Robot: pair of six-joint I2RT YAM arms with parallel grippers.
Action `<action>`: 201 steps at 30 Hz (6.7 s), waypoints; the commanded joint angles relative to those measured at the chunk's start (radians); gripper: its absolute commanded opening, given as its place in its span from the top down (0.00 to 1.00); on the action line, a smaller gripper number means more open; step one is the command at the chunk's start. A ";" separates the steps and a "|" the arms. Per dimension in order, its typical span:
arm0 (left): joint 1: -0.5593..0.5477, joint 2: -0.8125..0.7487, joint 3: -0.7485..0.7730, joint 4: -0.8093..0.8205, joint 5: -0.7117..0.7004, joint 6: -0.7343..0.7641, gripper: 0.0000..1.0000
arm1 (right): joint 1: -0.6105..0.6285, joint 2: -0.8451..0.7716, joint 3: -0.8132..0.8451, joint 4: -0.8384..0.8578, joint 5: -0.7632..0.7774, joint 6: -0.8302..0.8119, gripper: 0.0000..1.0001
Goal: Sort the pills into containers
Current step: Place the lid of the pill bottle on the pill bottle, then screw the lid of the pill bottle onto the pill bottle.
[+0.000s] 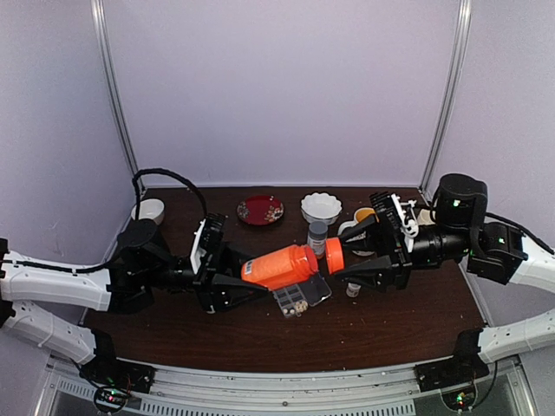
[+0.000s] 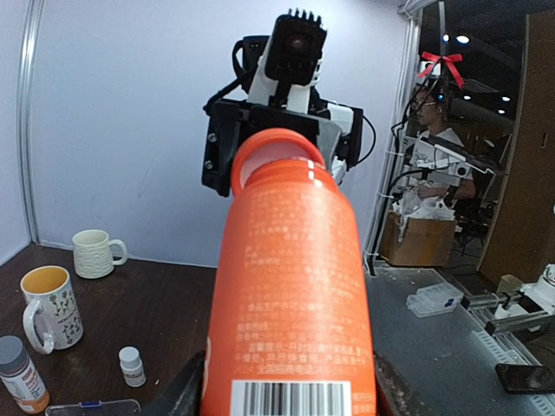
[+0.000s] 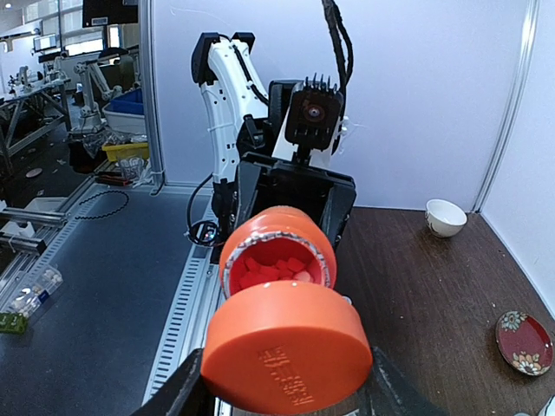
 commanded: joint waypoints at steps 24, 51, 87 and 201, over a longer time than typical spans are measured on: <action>-0.014 0.107 0.283 -0.383 0.078 -0.019 1.00 | 0.114 0.068 0.090 -0.259 0.221 -0.386 1.00; -0.013 0.039 0.293 -0.550 -0.013 0.213 1.00 | 0.145 0.133 0.202 -0.251 0.238 0.423 1.00; -0.016 -0.026 0.297 -0.582 -0.230 0.569 1.00 | 0.119 -0.096 0.071 -0.261 0.356 -0.322 0.00; -0.134 0.032 0.318 -0.692 -0.477 0.966 1.00 | 0.104 -0.096 0.057 -0.139 0.369 0.518 0.09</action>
